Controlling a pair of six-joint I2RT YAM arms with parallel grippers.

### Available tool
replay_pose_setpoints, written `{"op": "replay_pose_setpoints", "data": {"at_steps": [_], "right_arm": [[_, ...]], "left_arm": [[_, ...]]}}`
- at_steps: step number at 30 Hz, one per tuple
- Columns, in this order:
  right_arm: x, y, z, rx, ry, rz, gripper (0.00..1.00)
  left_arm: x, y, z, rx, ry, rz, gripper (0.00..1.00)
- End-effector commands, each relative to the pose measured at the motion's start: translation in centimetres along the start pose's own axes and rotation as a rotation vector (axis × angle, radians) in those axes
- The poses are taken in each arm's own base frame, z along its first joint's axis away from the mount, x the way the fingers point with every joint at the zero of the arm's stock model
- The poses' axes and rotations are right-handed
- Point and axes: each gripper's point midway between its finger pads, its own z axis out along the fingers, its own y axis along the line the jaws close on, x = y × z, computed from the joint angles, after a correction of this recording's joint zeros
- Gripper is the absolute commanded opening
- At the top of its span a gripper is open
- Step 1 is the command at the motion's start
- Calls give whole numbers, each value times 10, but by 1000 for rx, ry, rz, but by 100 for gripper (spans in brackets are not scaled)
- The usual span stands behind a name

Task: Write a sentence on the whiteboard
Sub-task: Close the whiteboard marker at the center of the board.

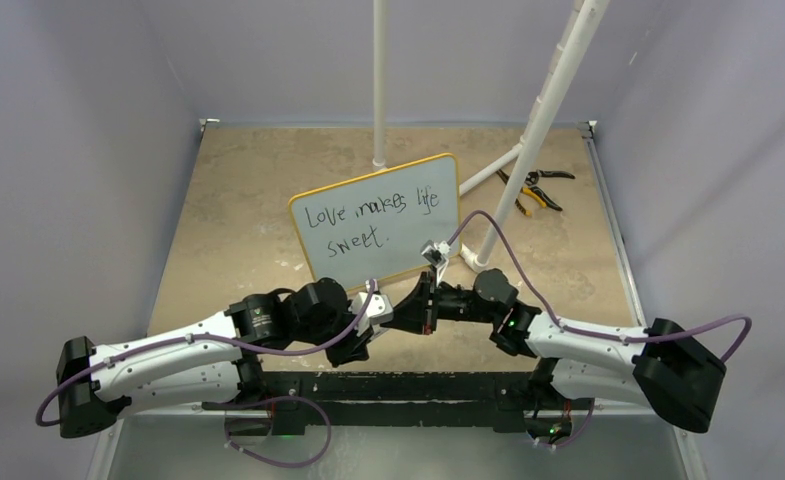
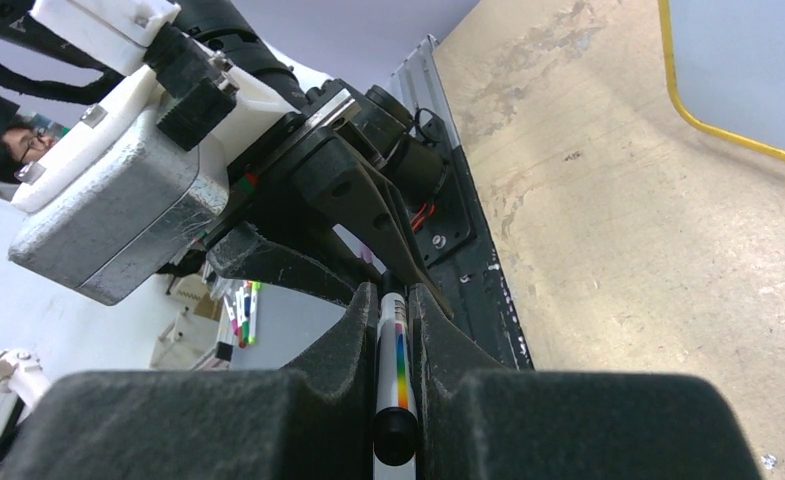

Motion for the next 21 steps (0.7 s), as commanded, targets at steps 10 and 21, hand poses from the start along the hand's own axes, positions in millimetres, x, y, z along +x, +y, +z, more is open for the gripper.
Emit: {"op": "replay_pose_setpoints", "data": {"at_steps": [10, 21], "right_arm": [[44, -18, -3, 114, 141, 71, 0], [10, -94, -40, 584, -162, 205, 0]], "left_arm": [[-127, 0, -28, -28, -472, 89, 0], [-136, 67, -48, -304, -508, -58, 57]]}}
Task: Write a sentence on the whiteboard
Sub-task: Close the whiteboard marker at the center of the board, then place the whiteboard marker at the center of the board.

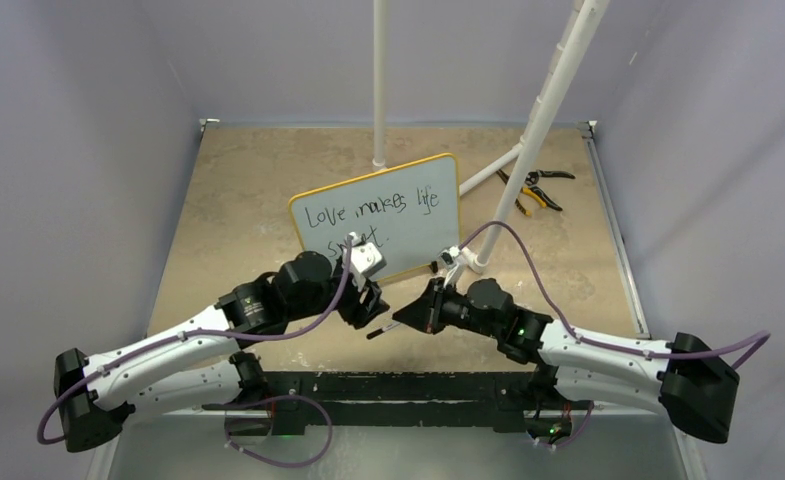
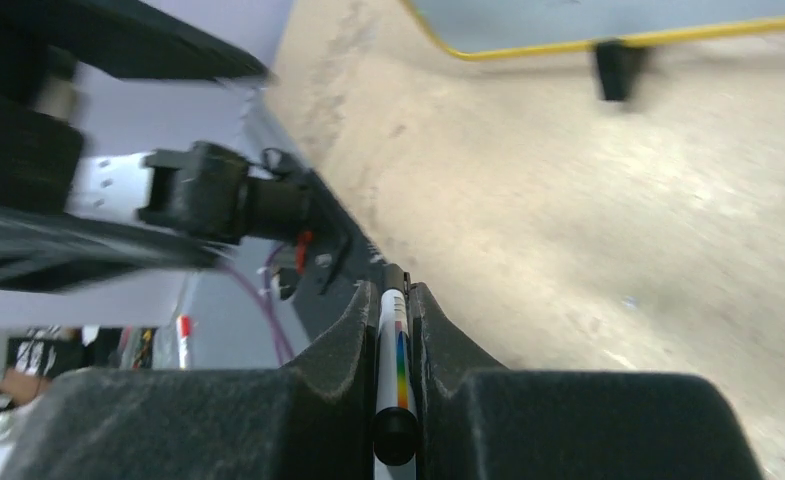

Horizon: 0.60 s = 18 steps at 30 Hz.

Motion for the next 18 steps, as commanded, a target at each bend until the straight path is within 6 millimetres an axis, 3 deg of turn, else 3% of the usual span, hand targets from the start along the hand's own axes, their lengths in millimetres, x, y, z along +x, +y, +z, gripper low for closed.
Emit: {"op": "replay_pose_setpoints", "data": {"at_steps": [1, 6, 9, 14, 18], "right_arm": [[-3, -56, -5, 242, -77, 70, 0], [-20, -93, -8, 323, -150, 84, 7], [-29, -112, -11, 351, -179, 83, 17], [-47, -117, -13, 395, -210, 35, 52], [-62, -113, -26, 447, -244, -24, 78]], "left_arm": [[-60, 29, -10, -112, -209, -55, 58], [-74, 51, -14, -208, -234, -101, 61], [-90, 59, -17, -253, -269, -108, 62], [-129, 71, -18, -303, -315, -109, 65], [-164, 83, -20, -338, -359, -122, 66]]}}
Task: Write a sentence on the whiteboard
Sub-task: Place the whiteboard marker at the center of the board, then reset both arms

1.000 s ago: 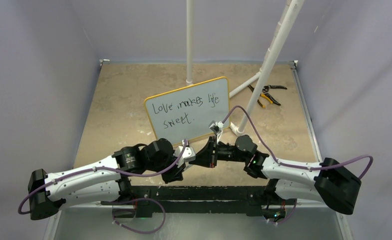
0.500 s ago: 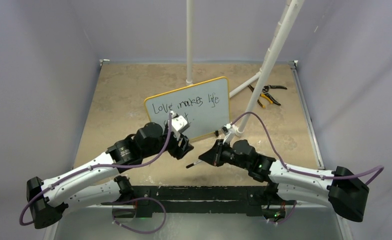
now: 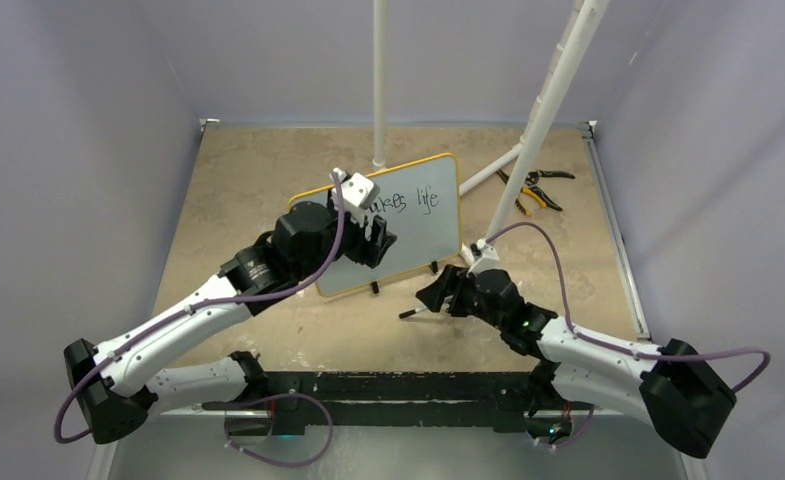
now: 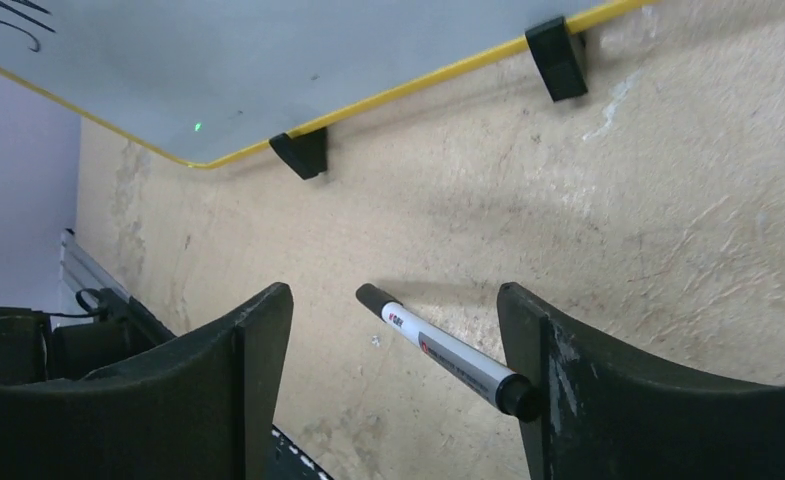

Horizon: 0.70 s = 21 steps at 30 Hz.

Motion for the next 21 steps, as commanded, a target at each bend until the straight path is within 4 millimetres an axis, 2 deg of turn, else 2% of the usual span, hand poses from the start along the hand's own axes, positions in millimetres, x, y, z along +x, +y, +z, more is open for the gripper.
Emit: {"op": "replay_pose_setpoints", "data": {"at_steps": [1, 3, 4, 5, 8, 12, 15, 17, 19, 21], "right_arm": [[-41, 17, -13, 10, -122, -89, 82], [-55, 23, -24, 11, -159, -133, 85], [-62, 27, -31, 6, -181, -161, 97], [-71, 32, -37, -3, -209, -188, 98], [-102, 44, -57, 5, -306, -283, 99], [-131, 45, -69, 81, -395, -368, 99], [-153, 54, -77, 91, -476, -412, 99], [-169, 65, -85, 72, -544, -436, 99], [-182, 74, -94, 55, -614, -462, 99], [-194, 81, -102, 46, -678, -494, 99]], "left_arm": [[-67, 11, 3, -51, -142, -42, 66], [-83, 22, 5, -78, -163, -56, 67], [-91, 28, 5, -93, -169, -62, 67], [-95, 37, 6, -115, -167, -71, 67], [-106, 66, 6, -187, -176, -104, 68], [-106, 119, -5, -334, -194, -157, 68], [-100, 163, -26, -500, -211, -196, 69], [-95, 188, -48, -648, -237, -202, 69], [-85, 205, -71, -779, -262, -193, 69], [-78, 212, -89, -847, -293, -181, 69]]}}
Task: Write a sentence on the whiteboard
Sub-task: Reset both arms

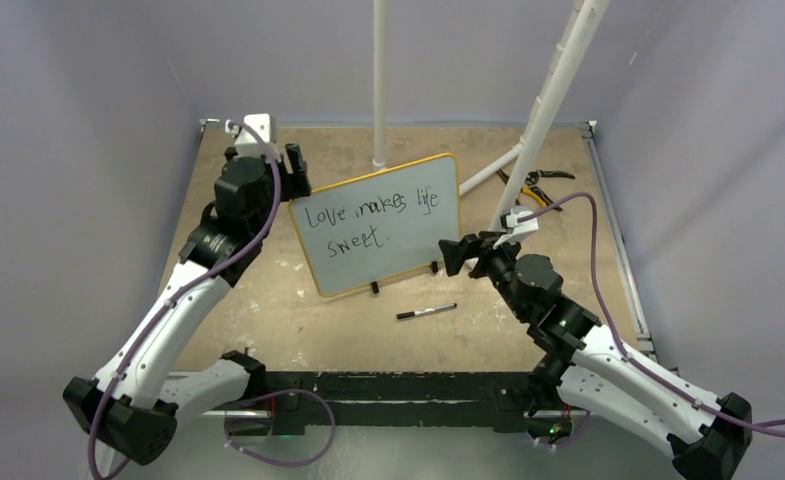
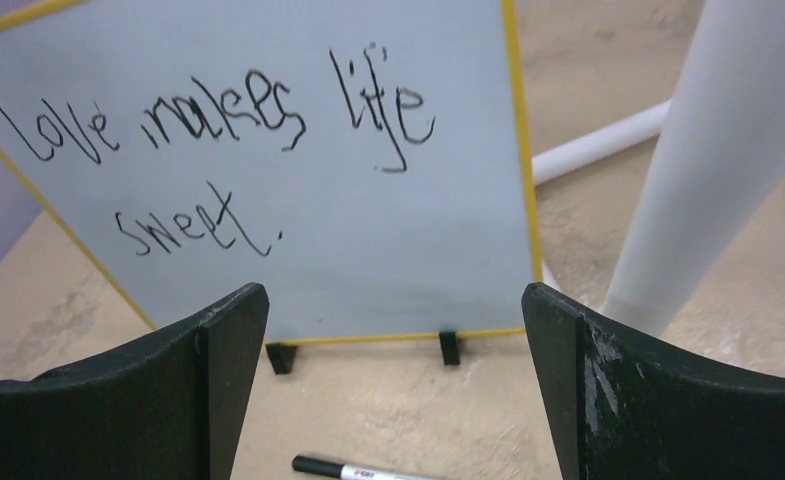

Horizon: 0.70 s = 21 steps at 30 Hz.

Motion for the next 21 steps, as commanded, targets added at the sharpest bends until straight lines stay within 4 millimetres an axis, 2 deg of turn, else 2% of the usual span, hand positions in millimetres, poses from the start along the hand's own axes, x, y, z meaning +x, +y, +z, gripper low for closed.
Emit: {"op": "replay_pose_setpoints", "data": {"at_steps": [1, 6, 10, 21], "right_arm": [[-68, 0, -4, 22, -240, -93, 99], [-84, -4, -10, 29, -344, -127, 99], [-95, -8, -19, 35, -421, -116, 99], [-104, -13, -31, 42, -461, -114, 99]], "left_arm": [[-14, 53, -33, -219, -140, -26, 70], [6, 83, -60, -313, -193, -61, 75], [12, 99, -77, -368, -214, -76, 78], [17, 99, -82, -339, -230, -61, 78]]}}
